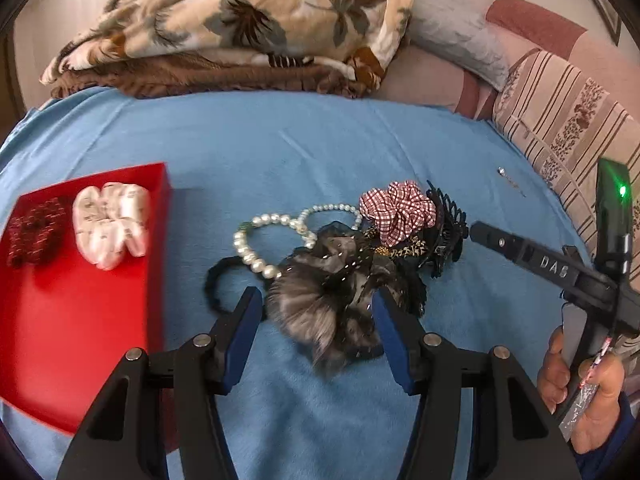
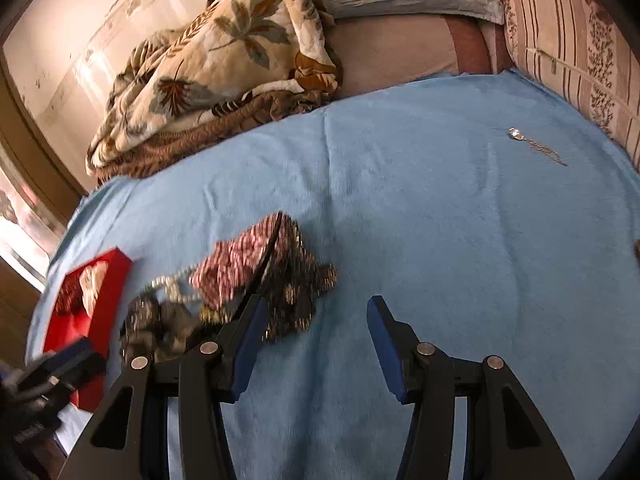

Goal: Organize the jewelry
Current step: 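Move both open tools back to the remaining accessory pile, then grasp the grey sheer scrunchie with the left tool while the right tool grasps the black claw clip, then lower the grey scrunchie into the red tray and open the left tool while the right tool carries the clip, then set the black claw clip in the red tray and open the right tool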

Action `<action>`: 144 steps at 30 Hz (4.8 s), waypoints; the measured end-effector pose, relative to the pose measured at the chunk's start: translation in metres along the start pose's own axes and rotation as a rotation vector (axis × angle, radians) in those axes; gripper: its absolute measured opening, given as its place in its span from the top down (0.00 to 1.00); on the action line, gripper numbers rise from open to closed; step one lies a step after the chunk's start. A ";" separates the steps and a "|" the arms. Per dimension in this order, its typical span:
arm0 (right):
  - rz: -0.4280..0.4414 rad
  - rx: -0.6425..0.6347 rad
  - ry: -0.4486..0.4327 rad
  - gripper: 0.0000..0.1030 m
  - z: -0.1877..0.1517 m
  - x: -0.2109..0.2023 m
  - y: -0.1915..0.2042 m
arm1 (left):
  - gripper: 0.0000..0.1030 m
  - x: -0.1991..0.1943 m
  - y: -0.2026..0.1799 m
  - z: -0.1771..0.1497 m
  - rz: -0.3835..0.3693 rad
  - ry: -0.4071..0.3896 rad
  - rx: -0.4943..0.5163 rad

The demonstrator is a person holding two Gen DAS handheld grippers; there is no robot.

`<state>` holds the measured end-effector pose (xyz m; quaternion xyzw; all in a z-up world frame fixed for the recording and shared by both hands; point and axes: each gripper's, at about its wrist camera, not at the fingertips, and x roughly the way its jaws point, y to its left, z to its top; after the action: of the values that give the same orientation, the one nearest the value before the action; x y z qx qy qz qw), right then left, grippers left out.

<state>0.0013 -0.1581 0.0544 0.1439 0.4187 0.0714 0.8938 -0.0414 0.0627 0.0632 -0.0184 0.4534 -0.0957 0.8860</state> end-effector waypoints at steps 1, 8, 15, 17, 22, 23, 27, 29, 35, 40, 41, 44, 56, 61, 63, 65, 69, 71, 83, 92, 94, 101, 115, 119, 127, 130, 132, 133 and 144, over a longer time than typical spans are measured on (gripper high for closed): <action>0.010 0.009 0.005 0.45 0.003 0.005 -0.001 | 0.45 0.005 -0.002 0.001 0.001 0.006 0.007; 0.041 0.030 0.038 0.45 0.009 0.026 -0.006 | 0.45 0.027 -0.011 0.007 -0.011 0.034 0.017; 0.037 0.027 0.076 0.74 0.007 0.036 -0.005 | 0.78 0.035 -0.017 0.002 -0.004 0.042 0.013; 0.050 0.035 0.074 0.82 0.006 0.035 -0.007 | 0.89 0.033 -0.022 0.001 -0.003 0.041 0.026; 0.054 0.042 0.035 0.84 0.006 0.022 -0.005 | 0.91 0.012 -0.036 -0.002 -0.014 0.004 0.062; 0.047 0.043 0.022 0.84 0.006 0.017 -0.005 | 0.91 0.006 -0.036 -0.003 -0.025 -0.003 0.059; 0.033 0.058 -0.012 0.84 0.004 0.002 -0.009 | 0.91 -0.017 -0.033 -0.004 -0.066 -0.027 0.036; 0.027 0.070 -0.023 0.84 0.002 -0.005 -0.012 | 0.91 -0.029 -0.029 -0.007 -0.083 -0.040 0.017; 0.014 0.083 -0.055 0.84 -0.006 -0.025 -0.014 | 0.91 -0.063 -0.009 -0.014 -0.068 -0.087 -0.038; 0.006 0.039 -0.077 0.84 -0.013 -0.039 0.004 | 0.91 -0.088 0.022 -0.025 0.043 -0.131 -0.059; 0.008 0.027 -0.073 0.84 -0.015 -0.040 0.010 | 0.91 -0.092 0.030 -0.028 0.068 -0.137 -0.061; 0.015 -0.005 -0.059 0.84 -0.023 -0.044 0.027 | 0.91 -0.101 0.054 -0.034 0.137 -0.144 -0.073; 0.081 -0.154 0.002 0.84 -0.045 -0.051 0.117 | 0.91 -0.118 0.152 -0.053 0.244 -0.141 -0.183; 0.126 -0.241 0.033 0.86 -0.051 -0.047 0.169 | 0.91 -0.120 0.189 -0.055 0.267 -0.119 -0.239; 0.136 -0.275 0.036 0.86 -0.054 -0.045 0.187 | 0.91 -0.120 0.200 -0.053 0.277 -0.106 -0.259; 0.150 -0.300 0.038 0.94 -0.056 -0.044 0.202 | 0.91 -0.121 0.209 -0.050 0.284 -0.098 -0.265; 0.162 -0.350 0.031 0.99 -0.059 -0.042 0.231 | 0.91 -0.124 0.226 -0.049 0.307 -0.092 -0.266; 0.171 -0.363 0.024 0.99 -0.059 -0.044 0.239 | 0.91 -0.127 0.235 -0.051 0.296 -0.102 -0.287; 0.041 -0.207 0.094 0.60 -0.054 -0.013 0.176 | 0.91 -0.122 0.263 -0.067 0.213 -0.090 -0.393; 0.102 -0.023 0.176 0.44 -0.059 0.010 0.136 | 0.91 -0.115 0.253 -0.067 0.097 -0.109 -0.381; 0.092 -0.050 0.192 0.44 -0.063 0.016 0.142 | 0.91 -0.113 0.247 -0.067 0.087 -0.107 -0.364; 0.131 -0.083 0.164 0.93 -0.062 0.011 0.154 | 0.91 -0.105 0.236 -0.065 0.093 -0.094 -0.341; 0.236 -0.241 0.057 0.96 -0.047 -0.046 0.220 | 0.91 -0.120 0.251 -0.069 0.152 -0.105 -0.379; 0.305 -0.295 0.106 0.96 -0.047 -0.040 0.260 | 0.91 -0.121 0.257 -0.071 0.163 -0.094 -0.399; 0.256 -0.409 0.246 0.96 -0.072 0.018 0.317 | 0.91 -0.122 0.259 -0.072 0.205 -0.107 -0.393; 0.220 -0.432 0.283 0.96 -0.082 0.031 0.321 | 0.89 -0.121 0.259 -0.072 0.232 -0.106 -0.385; 0.213 -0.424 0.309 0.96 -0.087 0.038 0.321 | 0.81 -0.120 0.261 -0.072 0.235 -0.105 -0.396; 0.209 -0.421 0.312 0.95 -0.089 0.039 0.320 | 0.79 -0.120 0.262 -0.072 0.230 -0.106 -0.401; 0.200 -0.400 0.290 0.69 -0.088 0.033 0.316 | 0.50 -0.133 0.262 -0.073 0.178 -0.192 -0.435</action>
<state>-0.0475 0.1670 0.0768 -0.0067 0.5036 0.2606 0.8236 -0.1364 0.3483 0.0958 -0.1778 0.3770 0.0846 0.9050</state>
